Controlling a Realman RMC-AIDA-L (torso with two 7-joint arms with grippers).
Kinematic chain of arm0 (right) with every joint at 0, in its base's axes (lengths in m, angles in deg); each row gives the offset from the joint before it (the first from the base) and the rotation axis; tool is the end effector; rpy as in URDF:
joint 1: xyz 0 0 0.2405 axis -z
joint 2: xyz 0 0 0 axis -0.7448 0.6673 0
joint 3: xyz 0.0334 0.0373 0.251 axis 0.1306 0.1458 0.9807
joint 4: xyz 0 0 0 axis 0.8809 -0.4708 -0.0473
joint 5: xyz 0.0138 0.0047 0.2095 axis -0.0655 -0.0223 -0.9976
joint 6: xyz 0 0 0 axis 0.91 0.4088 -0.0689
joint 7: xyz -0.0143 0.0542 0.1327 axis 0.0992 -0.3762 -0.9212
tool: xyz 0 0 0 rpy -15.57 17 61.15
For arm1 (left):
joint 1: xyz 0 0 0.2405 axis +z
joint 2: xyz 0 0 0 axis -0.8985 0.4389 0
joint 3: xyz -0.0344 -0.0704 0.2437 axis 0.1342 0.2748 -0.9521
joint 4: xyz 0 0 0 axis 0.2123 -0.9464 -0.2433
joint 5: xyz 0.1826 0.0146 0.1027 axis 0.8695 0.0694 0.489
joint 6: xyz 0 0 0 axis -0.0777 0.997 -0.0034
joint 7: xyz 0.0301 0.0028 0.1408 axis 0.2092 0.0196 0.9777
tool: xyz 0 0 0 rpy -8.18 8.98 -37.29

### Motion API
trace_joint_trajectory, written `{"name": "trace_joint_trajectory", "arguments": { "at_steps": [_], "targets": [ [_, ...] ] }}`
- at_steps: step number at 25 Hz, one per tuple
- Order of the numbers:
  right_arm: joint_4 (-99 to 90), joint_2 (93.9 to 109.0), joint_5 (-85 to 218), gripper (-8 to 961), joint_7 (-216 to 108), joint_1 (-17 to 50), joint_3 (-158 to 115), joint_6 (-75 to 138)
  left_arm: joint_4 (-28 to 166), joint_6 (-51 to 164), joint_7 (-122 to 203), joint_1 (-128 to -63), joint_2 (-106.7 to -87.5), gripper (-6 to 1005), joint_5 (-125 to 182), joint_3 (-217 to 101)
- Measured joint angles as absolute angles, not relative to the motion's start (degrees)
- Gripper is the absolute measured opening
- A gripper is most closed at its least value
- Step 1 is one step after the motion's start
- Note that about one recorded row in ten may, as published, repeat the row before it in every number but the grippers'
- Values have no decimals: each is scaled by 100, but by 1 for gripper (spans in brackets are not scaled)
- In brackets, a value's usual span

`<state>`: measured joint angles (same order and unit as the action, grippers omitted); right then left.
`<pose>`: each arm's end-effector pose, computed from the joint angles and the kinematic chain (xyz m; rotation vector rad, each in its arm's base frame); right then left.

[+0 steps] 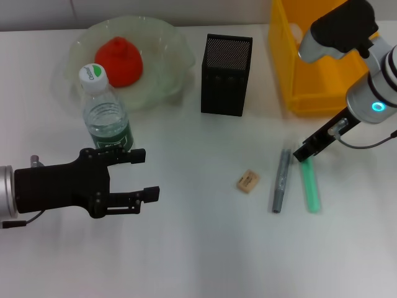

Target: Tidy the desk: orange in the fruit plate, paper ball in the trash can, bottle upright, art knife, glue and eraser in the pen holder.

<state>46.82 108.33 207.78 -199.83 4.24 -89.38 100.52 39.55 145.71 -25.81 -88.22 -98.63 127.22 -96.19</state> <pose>0.2108 0.3891 -0.0281 -2.4662 1.0519 -0.5876 -0.2881 0.2785 -0.0043 -2.8218 -0.5092 -0.7988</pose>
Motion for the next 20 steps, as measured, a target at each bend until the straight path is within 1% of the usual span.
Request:
{"name": "trace_joint_trajectory", "arguments": {
  "at_steps": [13,18,20],
  "targets": [
    [4599,10829,20639,378,-19910,426,-9009,9967,3954,14572,-2538,-8796,-9890,827,12716,-9619],
    [4599,10833,20633,250,-19903,434,-9064,9986,3954,14571,-2526,-8796,-9901,827,12728,-9619],
    [4605,10834,20566,222,-19864,437,-9064,10037,3954,14571,-2524,-8796,-9901,827,12735,-9619]
  ]
}}
